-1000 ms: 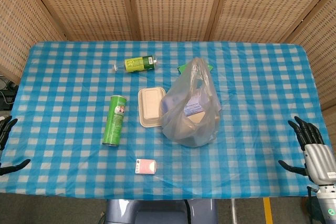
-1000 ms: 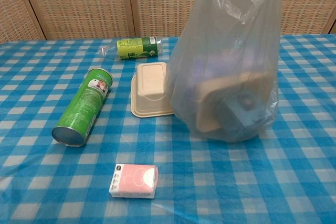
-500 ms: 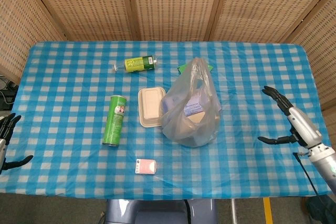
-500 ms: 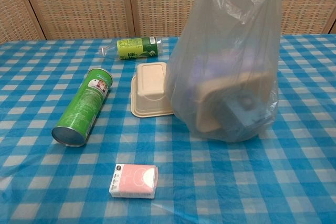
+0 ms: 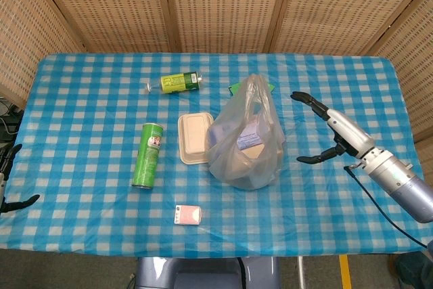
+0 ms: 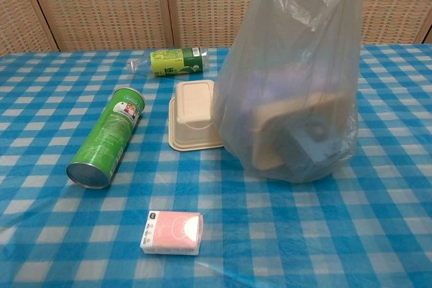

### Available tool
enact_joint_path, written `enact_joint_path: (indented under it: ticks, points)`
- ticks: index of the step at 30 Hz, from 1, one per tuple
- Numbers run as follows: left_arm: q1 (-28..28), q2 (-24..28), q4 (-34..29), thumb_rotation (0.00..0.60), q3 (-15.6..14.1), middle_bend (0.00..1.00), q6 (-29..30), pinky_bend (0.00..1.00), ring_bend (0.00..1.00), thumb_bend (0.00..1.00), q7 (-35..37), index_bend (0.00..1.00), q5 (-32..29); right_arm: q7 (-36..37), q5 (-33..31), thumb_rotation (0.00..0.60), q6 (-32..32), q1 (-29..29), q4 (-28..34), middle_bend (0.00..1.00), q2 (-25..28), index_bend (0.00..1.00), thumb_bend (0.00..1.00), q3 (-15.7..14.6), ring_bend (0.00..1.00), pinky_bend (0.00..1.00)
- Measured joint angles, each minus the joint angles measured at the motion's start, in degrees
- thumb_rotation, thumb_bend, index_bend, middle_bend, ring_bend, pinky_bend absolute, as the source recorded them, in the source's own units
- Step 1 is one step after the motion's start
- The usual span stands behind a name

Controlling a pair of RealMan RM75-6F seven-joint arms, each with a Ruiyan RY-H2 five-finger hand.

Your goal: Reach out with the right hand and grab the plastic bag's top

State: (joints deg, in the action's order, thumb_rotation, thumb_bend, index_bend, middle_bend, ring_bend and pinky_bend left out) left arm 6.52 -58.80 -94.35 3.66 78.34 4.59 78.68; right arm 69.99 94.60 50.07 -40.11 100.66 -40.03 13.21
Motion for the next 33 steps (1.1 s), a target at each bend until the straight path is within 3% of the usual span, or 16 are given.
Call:
enact_joint_path:
  ticks: [5,11,17,26,33]
  points:
    - [0.2,0.0,0.3,0.6,0.3,0.0,-0.6,0.0,0.0,0.0,0.2,0.0,-0.8,9.4,0.2,0.6,-2.7,-4.3,1.3,0.04,0.3,0.17,0.0,1.3,0.0,0.0]
    - [0.6,0.1,0.6,0.6,0.8,0.0,-1.8,0.0,0.0,0.0,0.7,0.0,-2.4,16.8,0.8,0.6,-9.3,-11.6,1.8,0.03,0.5,0.17,0.0,2.3,0.0,0.0]
    - [1.0,0.3,0.9,0.6,1.1,0.0,-2.6,0.0,0.0,0.0,1.2,0.0,-3.0,16.4,0.4,0.6,-16.4,-16.7,1.8,0.02,-0.3,0.17,0.0,2.2,0.0,0.0]
    - [1.2,0.5,1.0,0.6,1.0,0.0,-3.2,0.0,0.0,0.0,1.6,0.0,-3.0,12.2,-2.9,0.6,-20.6,-18.7,1.0,0.03,-2.1,0.18,0.0,1.2,0.0,0.0]
    - [1.3,0.3,0.8,0.6,1.0,0.0,-3.1,0.0,0.0,0.0,1.0,0.0,-2.9,13.9,-5.2,0.6,-21.6,-19.5,1.4,0.13,-3.3,0.25,0.0,1.2,0.0,0.0]
